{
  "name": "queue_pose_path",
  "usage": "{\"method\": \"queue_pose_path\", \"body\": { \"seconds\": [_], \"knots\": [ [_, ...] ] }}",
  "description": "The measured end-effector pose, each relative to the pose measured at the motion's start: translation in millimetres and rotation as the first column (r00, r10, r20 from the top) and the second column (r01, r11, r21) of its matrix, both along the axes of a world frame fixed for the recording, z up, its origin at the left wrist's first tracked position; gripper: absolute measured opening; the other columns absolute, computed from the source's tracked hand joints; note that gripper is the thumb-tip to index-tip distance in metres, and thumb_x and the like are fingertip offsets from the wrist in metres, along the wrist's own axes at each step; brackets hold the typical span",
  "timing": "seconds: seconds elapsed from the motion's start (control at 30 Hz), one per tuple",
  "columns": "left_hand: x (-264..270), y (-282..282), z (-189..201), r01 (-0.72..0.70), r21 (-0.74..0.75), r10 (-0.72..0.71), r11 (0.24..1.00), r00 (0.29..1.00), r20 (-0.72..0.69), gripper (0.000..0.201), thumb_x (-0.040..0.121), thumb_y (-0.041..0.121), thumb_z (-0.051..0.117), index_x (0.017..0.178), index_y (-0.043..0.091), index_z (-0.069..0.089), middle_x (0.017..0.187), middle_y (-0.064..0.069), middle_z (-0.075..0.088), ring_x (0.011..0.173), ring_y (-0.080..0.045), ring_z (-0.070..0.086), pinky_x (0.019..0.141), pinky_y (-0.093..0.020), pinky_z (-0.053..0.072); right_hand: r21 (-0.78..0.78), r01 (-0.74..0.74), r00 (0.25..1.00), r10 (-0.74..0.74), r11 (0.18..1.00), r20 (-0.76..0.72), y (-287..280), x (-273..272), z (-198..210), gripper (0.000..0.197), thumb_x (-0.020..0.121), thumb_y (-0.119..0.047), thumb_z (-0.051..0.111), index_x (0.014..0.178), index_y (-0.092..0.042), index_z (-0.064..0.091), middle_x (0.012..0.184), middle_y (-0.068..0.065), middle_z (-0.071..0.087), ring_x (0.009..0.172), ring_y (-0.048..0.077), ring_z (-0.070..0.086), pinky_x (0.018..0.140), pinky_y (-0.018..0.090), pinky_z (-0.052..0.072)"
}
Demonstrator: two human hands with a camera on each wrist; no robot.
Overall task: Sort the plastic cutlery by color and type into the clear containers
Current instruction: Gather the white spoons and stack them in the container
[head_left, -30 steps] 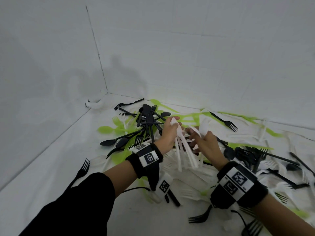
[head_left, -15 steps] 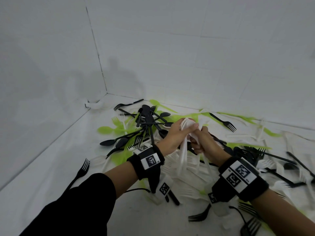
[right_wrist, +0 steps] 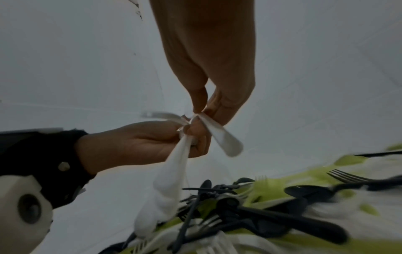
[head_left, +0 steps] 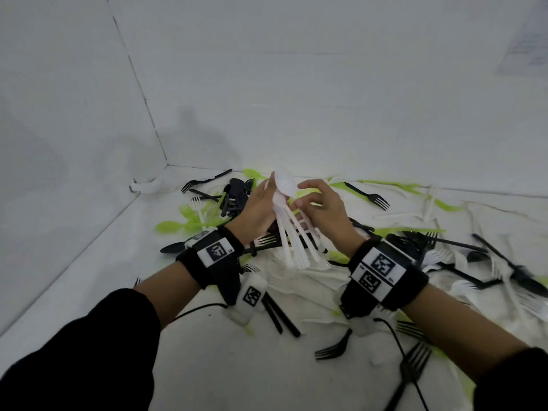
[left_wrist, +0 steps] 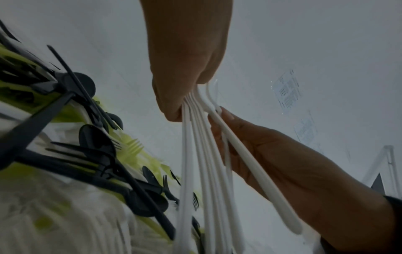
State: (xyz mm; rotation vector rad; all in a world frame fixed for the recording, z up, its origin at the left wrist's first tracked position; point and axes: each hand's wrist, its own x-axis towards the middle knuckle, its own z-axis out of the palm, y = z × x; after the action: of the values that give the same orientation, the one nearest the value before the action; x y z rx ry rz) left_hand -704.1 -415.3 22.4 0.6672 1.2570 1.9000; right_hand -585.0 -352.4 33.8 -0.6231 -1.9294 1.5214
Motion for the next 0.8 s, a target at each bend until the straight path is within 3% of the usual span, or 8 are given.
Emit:
{"method": "queue_pose_path", "body": {
  "seconds": [0.07, 0.13, 0.2, 0.27, 0.4, 0.53, 0.67, 0.8],
  "knots": [
    [0.8, -5.5, 10.2, 0.029, -0.010, -0.029, 1.000, 0.999, 0.031, 0.057, 0.070, 0.064, 0.061, 0.094, 0.013, 0.054, 0.077, 0.000, 0.061, 0.072, -0.013, 0.061, 0.070, -0.030, 0.052, -0.004, -0.013, 0.999, 0.012, 1.000, -0.030, -4.2, -4.6, 5.7, 0.010, 0.088, -0.003, 0.058, 0.098, -0.005, 0.059, 0.067, 0.001, 0.063, 0.048, 0.000, 0.059, 0.045, 0.020, 0.051],
    [-3.3, -7.5, 20.7, -0.003, -0.033, 0.003, 0.999, 1.000, -0.009, 0.084, 0.039, 0.072, 0.073, 0.098, 0.014, 0.055, 0.087, 0.001, 0.059, 0.077, -0.012, 0.062, 0.072, -0.030, 0.054, 0.021, -0.026, 0.999, 0.027, 0.999, -0.028, -5.6, -10.7, 9.9, 0.004, 0.086, -0.009, 0.064, 0.090, -0.007, 0.063, 0.065, -0.003, 0.061, 0.052, 0.000, 0.059, 0.049, 0.023, 0.052],
    [-6.5, -10.9, 25.8, -0.017, -0.034, 0.014, 0.999, 0.994, -0.104, 0.055, 0.063, 0.050, 0.076, 0.098, 0.014, 0.054, 0.086, 0.001, 0.052, 0.074, -0.011, 0.058, 0.068, -0.027, 0.052, 0.030, -0.020, 0.999, 0.021, 0.999, -0.029, -5.5, -13.0, 10.5, 0.007, 0.084, -0.015, 0.068, 0.081, -0.012, 0.061, 0.066, -0.005, 0.059, 0.057, 0.002, 0.059, 0.055, 0.028, 0.055],
    [-9.4, -15.6, 33.7, -0.023, -0.032, 0.019, 0.999, 0.992, -0.124, 0.009, 0.090, 0.014, 0.059, 0.096, 0.013, 0.052, 0.083, 0.000, 0.049, 0.076, -0.012, 0.052, 0.063, -0.022, 0.050, 0.030, -0.046, 0.999, 0.047, 0.998, -0.009, -4.6, -16.1, 10.1, 0.013, 0.083, -0.024, 0.069, 0.078, -0.015, 0.060, 0.070, -0.005, 0.057, 0.067, 0.009, 0.060, 0.061, 0.033, 0.058],
    [-11.7, -18.3, 40.0, 0.040, 0.056, -0.035, 0.998, 0.995, -0.093, 0.015, 0.094, 0.001, 0.047, 0.090, 0.015, 0.050, 0.085, 0.001, 0.054, 0.084, -0.009, 0.063, 0.068, -0.020, 0.052, 0.019, -0.179, 0.978, 0.176, 0.984, 0.109, -7.2, -16.8, 7.0, 0.027, 0.083, -0.036, 0.067, 0.097, -0.016, 0.054, 0.085, -0.003, 0.062, 0.073, 0.007, 0.059, 0.061, 0.018, 0.048],
    [-10.3, -17.9, 41.0, 0.085, 0.074, -0.068, 0.994, 0.976, -0.208, 0.019, 0.092, -0.006, 0.048, 0.092, 0.013, 0.050, 0.089, 0.000, 0.056, 0.079, -0.009, 0.064, 0.070, -0.021, 0.050, 0.065, -0.286, 0.944, 0.268, 0.956, 0.194, -9.6, -20.8, -3.3, 0.036, 0.083, -0.026, 0.068, 0.112, -0.015, 0.049, 0.103, 0.012, 0.066, 0.095, 0.025, 0.065, 0.086, 0.042, 0.053],
    [-16.0, -21.6, 42.9, 0.151, -0.014, -0.147, 0.988, 0.934, -0.324, 0.018, 0.091, -0.003, 0.050, 0.091, 0.015, 0.050, 0.089, 0.000, 0.057, 0.084, -0.010, 0.061, 0.075, -0.024, 0.050, 0.162, -0.372, 0.916, 0.333, 0.914, 0.226, -7.9, -20.2, -5.7, 0.006, 0.092, -0.009, 0.053, 0.092, -0.014, 0.052, 0.079, 0.004, 0.067, 0.076, 0.023, 0.064, 0.080, 0.040, 0.051],
    [-30.4, -27.9, 49.2, 0.211, -0.148, -0.252, 0.966, 0.895, -0.368, 0.016, 0.094, 0.000, 0.047, 0.093, 0.016, 0.049, 0.098, 0.000, 0.056, 0.084, -0.008, 0.055, 0.070, -0.019, 0.050, 0.261, -0.313, 0.931, 0.239, 0.913, 0.277, 2.0, -13.7, -4.6, 0.012, 0.097, -0.014, 0.045, 0.089, -0.022, 0.049, 0.066, -0.008, 0.051, 0.055, 0.013, 0.056, 0.062, 0.026, 0.045]
  ]
}}
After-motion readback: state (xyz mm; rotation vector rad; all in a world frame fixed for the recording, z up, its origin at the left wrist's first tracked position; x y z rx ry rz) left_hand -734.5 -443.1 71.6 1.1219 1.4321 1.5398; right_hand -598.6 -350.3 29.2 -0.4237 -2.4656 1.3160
